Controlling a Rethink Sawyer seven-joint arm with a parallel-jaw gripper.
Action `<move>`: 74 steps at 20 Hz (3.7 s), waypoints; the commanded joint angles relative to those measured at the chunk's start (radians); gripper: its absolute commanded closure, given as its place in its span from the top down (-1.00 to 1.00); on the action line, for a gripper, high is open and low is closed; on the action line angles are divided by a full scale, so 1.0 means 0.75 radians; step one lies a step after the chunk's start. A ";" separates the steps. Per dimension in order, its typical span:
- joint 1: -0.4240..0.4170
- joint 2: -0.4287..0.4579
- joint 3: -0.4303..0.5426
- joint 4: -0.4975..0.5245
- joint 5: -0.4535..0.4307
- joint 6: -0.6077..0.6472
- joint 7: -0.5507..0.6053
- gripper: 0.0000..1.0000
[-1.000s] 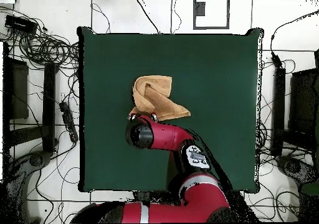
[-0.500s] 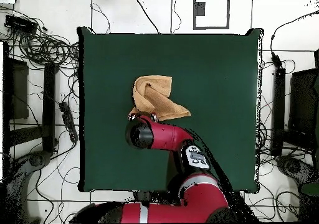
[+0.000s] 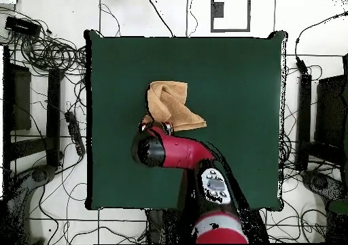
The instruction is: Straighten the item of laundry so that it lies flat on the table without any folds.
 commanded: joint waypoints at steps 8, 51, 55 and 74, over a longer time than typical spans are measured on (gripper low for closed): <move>-0.030 -0.630 0.015 0.360 0.086 0.447 0.183 -1.00; -0.130 -0.685 0.077 0.537 0.129 0.265 0.224 -1.00; -0.120 -0.676 0.065 0.523 0.121 0.260 0.235 -1.00; -0.511 -0.444 0.265 0.470 -0.102 0.077 0.008 -1.00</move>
